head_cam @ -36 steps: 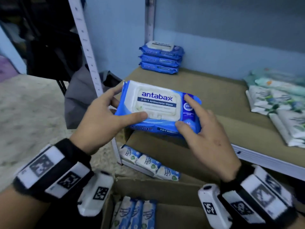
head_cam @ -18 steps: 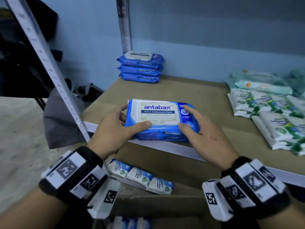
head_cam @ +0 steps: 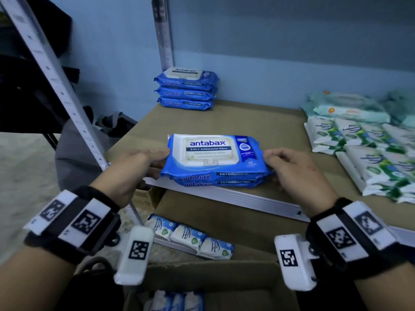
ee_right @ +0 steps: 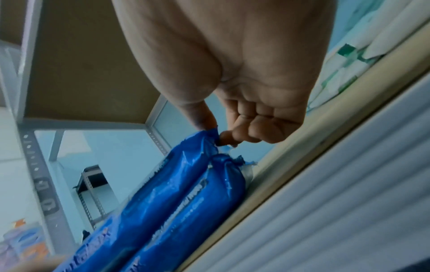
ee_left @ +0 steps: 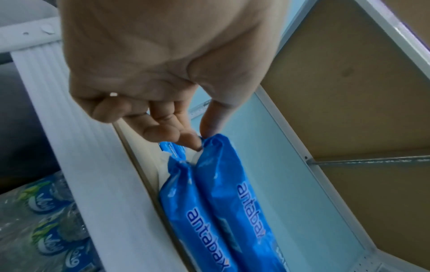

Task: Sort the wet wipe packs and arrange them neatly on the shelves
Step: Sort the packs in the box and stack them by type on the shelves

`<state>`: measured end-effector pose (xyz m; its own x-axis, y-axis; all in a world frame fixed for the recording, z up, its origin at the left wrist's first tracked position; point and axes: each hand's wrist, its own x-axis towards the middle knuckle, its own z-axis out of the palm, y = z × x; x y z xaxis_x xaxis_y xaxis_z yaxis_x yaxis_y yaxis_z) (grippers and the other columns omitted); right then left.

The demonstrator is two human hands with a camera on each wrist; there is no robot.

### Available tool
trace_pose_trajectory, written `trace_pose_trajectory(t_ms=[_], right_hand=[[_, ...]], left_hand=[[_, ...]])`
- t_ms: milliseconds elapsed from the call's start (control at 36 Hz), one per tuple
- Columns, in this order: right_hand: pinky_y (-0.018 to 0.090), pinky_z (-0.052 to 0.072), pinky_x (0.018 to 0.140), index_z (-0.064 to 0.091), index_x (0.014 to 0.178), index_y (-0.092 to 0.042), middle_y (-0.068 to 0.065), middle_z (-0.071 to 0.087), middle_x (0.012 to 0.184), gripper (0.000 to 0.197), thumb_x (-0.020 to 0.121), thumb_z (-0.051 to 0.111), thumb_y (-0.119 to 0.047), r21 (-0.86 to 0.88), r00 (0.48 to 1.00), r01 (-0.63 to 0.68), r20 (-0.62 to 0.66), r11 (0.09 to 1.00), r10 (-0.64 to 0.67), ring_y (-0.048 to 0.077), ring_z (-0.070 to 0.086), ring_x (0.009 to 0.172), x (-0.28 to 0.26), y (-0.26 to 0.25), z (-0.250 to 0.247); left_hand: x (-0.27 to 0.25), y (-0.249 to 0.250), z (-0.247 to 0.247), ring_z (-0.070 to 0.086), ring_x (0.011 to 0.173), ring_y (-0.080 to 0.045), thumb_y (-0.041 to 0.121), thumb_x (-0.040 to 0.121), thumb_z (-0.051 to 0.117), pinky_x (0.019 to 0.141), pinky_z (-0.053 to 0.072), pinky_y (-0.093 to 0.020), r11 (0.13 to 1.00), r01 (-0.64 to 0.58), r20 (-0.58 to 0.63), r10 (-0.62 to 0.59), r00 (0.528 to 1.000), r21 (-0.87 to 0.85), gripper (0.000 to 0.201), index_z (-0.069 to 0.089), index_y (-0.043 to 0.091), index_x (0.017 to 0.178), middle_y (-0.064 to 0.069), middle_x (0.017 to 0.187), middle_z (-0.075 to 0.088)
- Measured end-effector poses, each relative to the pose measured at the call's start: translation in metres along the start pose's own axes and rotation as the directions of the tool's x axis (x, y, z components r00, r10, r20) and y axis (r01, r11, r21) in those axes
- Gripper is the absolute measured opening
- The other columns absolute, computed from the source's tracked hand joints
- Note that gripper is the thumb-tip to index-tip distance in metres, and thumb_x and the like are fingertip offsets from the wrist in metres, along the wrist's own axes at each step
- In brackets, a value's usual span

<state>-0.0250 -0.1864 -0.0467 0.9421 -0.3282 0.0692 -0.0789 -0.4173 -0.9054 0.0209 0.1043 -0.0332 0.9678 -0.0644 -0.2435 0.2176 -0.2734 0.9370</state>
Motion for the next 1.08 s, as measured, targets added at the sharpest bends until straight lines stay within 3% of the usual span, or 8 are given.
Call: trace_pose_trajectory(t_ms=[139,250,389,528,694,778,917,1083], right_hand=[[0.030,0.041,0.054,0.073,0.078,-0.021,-0.005,0.066,0.063,0.017,0.091,0.063,-0.026,0.066,0.996,-0.090,0.020,0.994,0.089,0.012,0.051,0.054,0.004,0.000,0.000],[0.032,0.043,0.058,0.074,0.079,-0.017,0.000,0.065,0.061,0.020,0.091,0.064,-0.030,0.009,0.994,-0.095,0.048,0.995,0.095,0.013,0.053,0.054,0.009,0.002,-0.002],[0.030,0.039,0.057,0.072,0.077,-0.013,-0.011,0.058,0.047,0.021,0.092,0.064,-0.027,-0.003,0.995,-0.088,0.041,0.996,0.088,0.000,0.049,0.044,0.016,0.007,-0.005],[0.031,0.038,0.052,0.071,0.078,-0.007,-0.002,0.051,0.047,0.021,0.092,0.064,-0.022,0.000,0.994,-0.107,0.037,0.994,0.106,0.016,0.045,0.047,0.020,0.007,-0.002],[0.024,0.040,0.043,0.070,0.075,-0.012,-0.003,0.057,0.049,0.019,0.093,0.064,-0.017,0.080,0.992,-0.115,0.050,0.990,0.112,0.009,0.048,0.042,0.022,0.005,0.001],[0.022,0.042,0.041,0.069,0.081,-0.007,0.006,0.063,0.060,0.019,0.095,0.062,-0.016,0.168,0.987,-0.148,0.092,0.975,0.134,0.011,0.053,0.047,0.018,0.006,-0.004],[0.024,0.045,0.040,0.065,0.088,-0.003,0.019,0.067,0.072,0.020,0.100,0.054,-0.014,0.190,0.974,-0.206,0.136,0.960,0.182,0.021,0.059,0.051,0.011,0.005,-0.007],[0.021,0.037,0.032,0.066,0.089,-0.002,0.009,0.070,0.071,0.011,0.095,0.057,-0.004,0.127,0.961,-0.236,0.175,0.964,0.212,0.014,0.055,0.043,0.005,0.005,-0.013]], left_hand=[[0.003,0.002,0.007,0.041,0.060,-0.007,0.037,0.093,0.061,0.059,0.022,-0.027,0.996,0.013,0.019,-0.011,1.000,-0.085,0.020,0.068,0.024,0.106,0.010,0.081,0.066],[0.007,0.002,0.007,0.037,0.057,-0.006,0.033,0.094,0.060,0.053,0.022,-0.023,0.991,0.013,0.029,-0.009,1.000,-0.132,0.017,0.067,0.022,0.105,0.009,0.075,0.055],[0.008,0.000,0.001,0.027,0.048,-0.004,0.026,0.099,0.055,0.045,0.016,-0.018,0.990,-0.013,0.057,0.021,0.998,-0.144,0.026,0.053,0.021,0.073,0.009,0.060,0.039],[0.007,0.001,0.000,0.031,0.045,-0.004,0.021,0.100,0.053,0.046,0.023,-0.018,0.993,-0.018,0.004,0.018,1.000,-0.119,0.031,0.051,0.016,0.070,0.012,0.045,0.045],[0.006,-0.003,-0.001,0.027,0.050,-0.007,0.026,0.099,0.055,0.048,0.020,-0.020,0.992,0.016,0.044,-0.011,0.999,-0.124,0.021,0.060,0.015,0.082,0.004,0.059,0.039],[0.004,-0.006,-0.003,0.039,0.050,-0.005,0.026,0.099,0.054,0.049,0.027,-0.019,0.989,0.023,0.043,-0.017,0.999,-0.144,0.014,0.062,0.014,0.101,0.001,0.074,0.051],[-0.001,-0.011,-0.004,0.055,0.060,-0.009,0.018,0.102,0.048,0.049,0.045,-0.015,0.989,0.051,0.076,-0.040,0.996,-0.141,0.017,0.063,0.011,0.101,0.000,0.089,0.067],[-0.004,-0.015,-0.008,0.070,0.066,-0.011,0.014,0.100,0.052,0.062,0.057,-0.019,0.979,0.124,0.132,-0.103,0.986,-0.162,0.013,0.063,0.010,0.105,-0.008,0.098,0.074]])
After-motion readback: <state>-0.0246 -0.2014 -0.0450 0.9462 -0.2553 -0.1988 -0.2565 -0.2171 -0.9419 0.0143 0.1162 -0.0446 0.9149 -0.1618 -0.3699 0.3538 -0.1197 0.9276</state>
